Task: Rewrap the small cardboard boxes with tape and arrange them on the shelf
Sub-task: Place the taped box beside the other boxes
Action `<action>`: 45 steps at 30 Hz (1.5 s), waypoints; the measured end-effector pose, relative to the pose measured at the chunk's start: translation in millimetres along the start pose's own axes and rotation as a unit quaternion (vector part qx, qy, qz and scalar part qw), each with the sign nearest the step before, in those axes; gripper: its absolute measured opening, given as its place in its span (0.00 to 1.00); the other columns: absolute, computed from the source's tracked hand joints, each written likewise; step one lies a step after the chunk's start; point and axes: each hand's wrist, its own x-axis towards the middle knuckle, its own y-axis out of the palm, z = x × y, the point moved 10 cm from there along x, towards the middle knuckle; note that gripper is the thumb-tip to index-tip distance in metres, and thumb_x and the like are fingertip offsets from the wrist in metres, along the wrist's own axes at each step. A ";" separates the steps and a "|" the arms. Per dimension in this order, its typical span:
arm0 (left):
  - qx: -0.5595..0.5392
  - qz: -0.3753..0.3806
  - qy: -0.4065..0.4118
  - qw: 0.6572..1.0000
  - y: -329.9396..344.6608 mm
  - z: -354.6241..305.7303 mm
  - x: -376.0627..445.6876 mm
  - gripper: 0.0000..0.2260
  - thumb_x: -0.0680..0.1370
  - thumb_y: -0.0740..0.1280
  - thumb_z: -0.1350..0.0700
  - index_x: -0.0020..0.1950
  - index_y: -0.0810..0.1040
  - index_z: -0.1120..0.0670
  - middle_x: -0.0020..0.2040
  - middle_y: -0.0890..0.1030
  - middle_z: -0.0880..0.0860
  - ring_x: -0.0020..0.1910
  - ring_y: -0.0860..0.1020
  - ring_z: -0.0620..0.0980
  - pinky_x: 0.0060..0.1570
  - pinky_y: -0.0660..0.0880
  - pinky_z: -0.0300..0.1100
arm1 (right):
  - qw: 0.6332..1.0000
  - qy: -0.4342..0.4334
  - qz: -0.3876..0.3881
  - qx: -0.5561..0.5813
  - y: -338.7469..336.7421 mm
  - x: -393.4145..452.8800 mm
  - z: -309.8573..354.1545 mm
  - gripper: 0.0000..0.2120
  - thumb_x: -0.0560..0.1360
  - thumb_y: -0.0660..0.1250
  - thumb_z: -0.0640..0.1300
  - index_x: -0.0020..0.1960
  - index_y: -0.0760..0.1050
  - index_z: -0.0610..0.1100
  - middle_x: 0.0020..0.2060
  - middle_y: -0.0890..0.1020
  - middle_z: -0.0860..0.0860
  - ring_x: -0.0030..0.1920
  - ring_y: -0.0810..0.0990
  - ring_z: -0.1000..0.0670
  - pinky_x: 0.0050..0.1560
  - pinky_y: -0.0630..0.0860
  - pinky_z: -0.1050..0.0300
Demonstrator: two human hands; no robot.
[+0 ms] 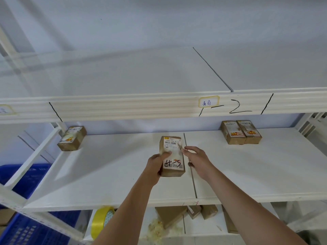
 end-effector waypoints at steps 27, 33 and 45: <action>0.074 0.000 0.033 0.997 7.7 1.5 -6.7 0.14 0.83 0.62 0.51 0.62 0.80 0.57 0.51 0.86 0.59 0.52 0.85 0.59 0.54 0.81 0.52 | 0.994 0.026 0.089 -0.048 50.1 -8.4 -24.0 0.29 0.74 0.63 0.70 0.60 0.81 0.49 0.49 0.87 0.50 0.55 0.84 0.47 0.63 0.77 0.47; 0.159 -0.126 0.057 0.978 -8.9 -4.9 -10.7 0.15 0.82 0.63 0.43 0.54 0.79 0.53 0.44 0.85 0.52 0.41 0.84 0.49 0.35 0.78 0.39 | 0.994 -0.001 0.039 -0.105 56.7 -7.7 -17.3 0.21 0.82 0.58 0.61 0.60 0.77 0.45 0.47 0.85 0.49 0.46 0.85 0.51 0.39 0.78 0.60; 0.108 -0.184 0.024 0.977 -95.1 -13.2 -34.0 0.24 0.83 0.57 0.37 0.61 0.77 0.56 0.48 0.85 0.56 0.44 0.84 0.53 0.36 0.78 0.42 | 0.989 0.054 0.100 -0.089 147.2 -20.8 -24.6 0.24 0.81 0.56 0.63 0.55 0.78 0.44 0.44 0.85 0.47 0.43 0.84 0.48 0.39 0.77 0.57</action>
